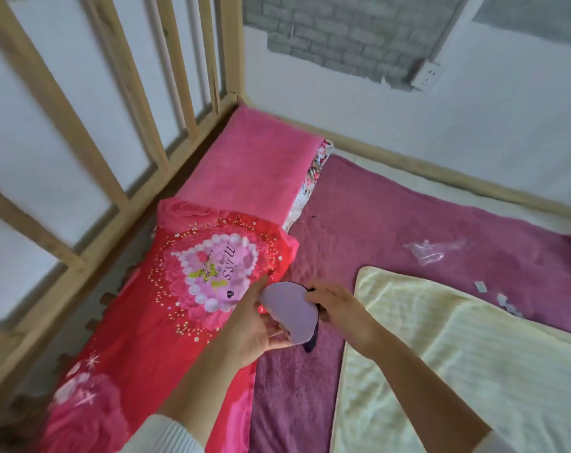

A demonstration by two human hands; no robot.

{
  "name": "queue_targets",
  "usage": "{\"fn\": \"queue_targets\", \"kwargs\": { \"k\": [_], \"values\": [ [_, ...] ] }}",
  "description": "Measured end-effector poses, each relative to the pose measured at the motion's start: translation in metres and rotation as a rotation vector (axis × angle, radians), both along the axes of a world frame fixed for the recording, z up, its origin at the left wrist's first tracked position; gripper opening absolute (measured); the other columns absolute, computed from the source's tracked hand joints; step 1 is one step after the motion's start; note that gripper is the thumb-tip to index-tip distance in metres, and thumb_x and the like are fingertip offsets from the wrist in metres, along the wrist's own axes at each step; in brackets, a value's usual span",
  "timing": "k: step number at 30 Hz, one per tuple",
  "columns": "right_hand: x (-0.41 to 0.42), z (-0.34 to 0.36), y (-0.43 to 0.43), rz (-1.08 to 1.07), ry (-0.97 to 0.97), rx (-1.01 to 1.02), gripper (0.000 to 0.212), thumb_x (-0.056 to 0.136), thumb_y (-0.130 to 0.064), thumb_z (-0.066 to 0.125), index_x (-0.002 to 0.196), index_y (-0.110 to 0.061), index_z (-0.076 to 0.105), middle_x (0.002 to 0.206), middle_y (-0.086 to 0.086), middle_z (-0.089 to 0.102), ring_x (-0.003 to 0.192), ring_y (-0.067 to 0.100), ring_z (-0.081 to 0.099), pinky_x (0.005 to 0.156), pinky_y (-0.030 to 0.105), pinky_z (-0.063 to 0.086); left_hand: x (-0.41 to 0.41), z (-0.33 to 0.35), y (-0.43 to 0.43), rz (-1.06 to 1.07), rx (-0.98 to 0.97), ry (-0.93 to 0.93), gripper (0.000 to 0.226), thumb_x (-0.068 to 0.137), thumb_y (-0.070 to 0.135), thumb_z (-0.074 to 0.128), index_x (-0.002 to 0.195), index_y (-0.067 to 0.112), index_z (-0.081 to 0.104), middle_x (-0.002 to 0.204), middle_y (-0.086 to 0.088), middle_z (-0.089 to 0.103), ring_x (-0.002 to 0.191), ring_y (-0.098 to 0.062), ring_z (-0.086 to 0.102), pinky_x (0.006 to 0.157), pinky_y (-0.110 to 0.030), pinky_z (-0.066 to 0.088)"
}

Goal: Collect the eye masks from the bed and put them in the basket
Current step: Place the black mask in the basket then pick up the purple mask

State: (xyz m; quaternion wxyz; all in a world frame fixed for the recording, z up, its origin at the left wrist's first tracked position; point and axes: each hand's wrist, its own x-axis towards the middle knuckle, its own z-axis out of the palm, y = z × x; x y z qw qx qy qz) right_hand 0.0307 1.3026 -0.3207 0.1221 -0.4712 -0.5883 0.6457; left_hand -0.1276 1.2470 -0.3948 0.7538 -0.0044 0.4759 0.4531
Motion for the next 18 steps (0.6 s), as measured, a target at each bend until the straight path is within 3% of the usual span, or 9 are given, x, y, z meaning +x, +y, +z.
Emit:
{"fn": "queue_targets", "kwargs": {
  "k": [3, 5, 6, 8, 10, 13, 15, 18],
  "values": [
    [0.02, 0.022, -0.035, 0.008, -0.018, 0.01, 0.025, 0.094, -0.007, 0.044, 0.085, 0.014, 0.054, 0.072, 0.016, 0.049, 0.064, 0.025, 0.048, 0.068, 0.036, 0.042, 0.009, 0.011, -0.049, -0.009, 0.135, -0.032, 0.069, 0.075, 0.059, 0.063, 0.128, 0.015, 0.058, 0.12, -0.015, 0.07, 0.107, -0.036, 0.068, 0.088, -0.056, 0.056],
    [0.033, 0.031, -0.054, 0.043, -0.076, 0.064, 0.024, 0.094, -0.007, 0.046, 0.091, 0.014, 0.057, 0.061, 0.015, 0.059, 0.052, 0.025, 0.056, 0.059, 0.031, 0.047, 0.013, 0.02, -0.073, -0.073, 0.227, 0.026, 0.06, 0.08, 0.051, 0.067, 0.13, 0.019, 0.056, 0.13, -0.014, 0.065, 0.117, -0.036, 0.063, 0.094, -0.057, 0.053],
    [0.04, 0.034, -0.063, 0.063, -0.11, 0.106, 0.022, 0.094, -0.008, 0.047, 0.089, 0.011, 0.059, 0.057, 0.009, 0.061, 0.048, 0.022, 0.057, 0.054, 0.028, 0.047, 0.017, 0.027, -0.083, -0.115, 0.251, 0.109, 0.056, 0.079, 0.043, 0.072, 0.128, 0.02, 0.057, 0.126, -0.013, 0.065, 0.115, -0.033, 0.064, 0.094, -0.056, 0.053],
    [0.055, 0.039, -0.08, 0.097, -0.17, 0.183, 0.02, 0.091, -0.012, 0.053, 0.076, -0.001, 0.061, 0.054, 0.004, 0.06, 0.044, 0.018, 0.053, 0.049, 0.028, 0.045, 0.029, 0.045, -0.101, -0.146, 0.243, 0.312, 0.039, 0.076, 0.024, 0.078, 0.111, 0.016, 0.063, 0.085, -0.011, 0.062, 0.083, -0.019, 0.067, 0.084, -0.044, 0.057],
    [0.071, 0.041, -0.098, 0.076, -0.188, 0.223, 0.027, 0.086, -0.016, 0.063, 0.06, -0.014, 0.057, 0.05, 0.004, 0.055, 0.039, 0.014, 0.047, 0.044, 0.025, 0.041, 0.043, 0.063, -0.118, -0.128, 0.22, 0.473, 0.019, 0.075, 0.013, 0.076, 0.078, 0.016, 0.058, 0.051, 0.003, 0.043, 0.047, -0.008, 0.047, 0.059, -0.025, 0.043],
    [0.103, 0.05, -0.128, 0.013, -0.14, 0.207, 0.04, 0.076, -0.027, 0.076, 0.051, -0.013, 0.049, 0.037, -0.002, 0.047, 0.033, 0.011, 0.039, 0.049, 0.024, 0.043, 0.065, 0.078, -0.145, -0.05, 0.234, 0.579, 0.033, 0.077, 0.009, 0.072, 0.067, 0.019, 0.042, 0.046, 0.007, 0.028, 0.041, -0.009, 0.031, 0.052, -0.026, 0.024],
    [0.132, 0.056, -0.147, -0.004, 0.035, 0.069, 0.041, 0.072, -0.033, 0.078, 0.049, -0.013, 0.05, 0.034, -0.002, 0.041, 0.033, 0.014, 0.035, 0.059, 0.029, 0.048, 0.081, 0.084, -0.169, 0.021, 0.222, 0.623, 0.031, 0.077, 0.008, 0.072, 0.071, 0.017, 0.042, 0.049, 0.005, 0.026, 0.039, -0.009, 0.033, 0.055, -0.029, 0.024],
    [0.168, 0.066, -0.176, -0.157, 0.615, -0.266, 0.022, 0.074, -0.029, 0.071, 0.064, -0.011, 0.066, 0.047, 0.001, 0.053, 0.041, 0.015, 0.048, 0.064, 0.031, 0.054, 0.106, 0.088, -0.204, 0.104, 0.195, 0.716, 0.033, 0.077, 0.005, 0.072, 0.068, 0.016, 0.042, 0.051, 0.003, 0.031, 0.039, -0.009, 0.039, 0.055, -0.029, 0.026]
  ]
}}
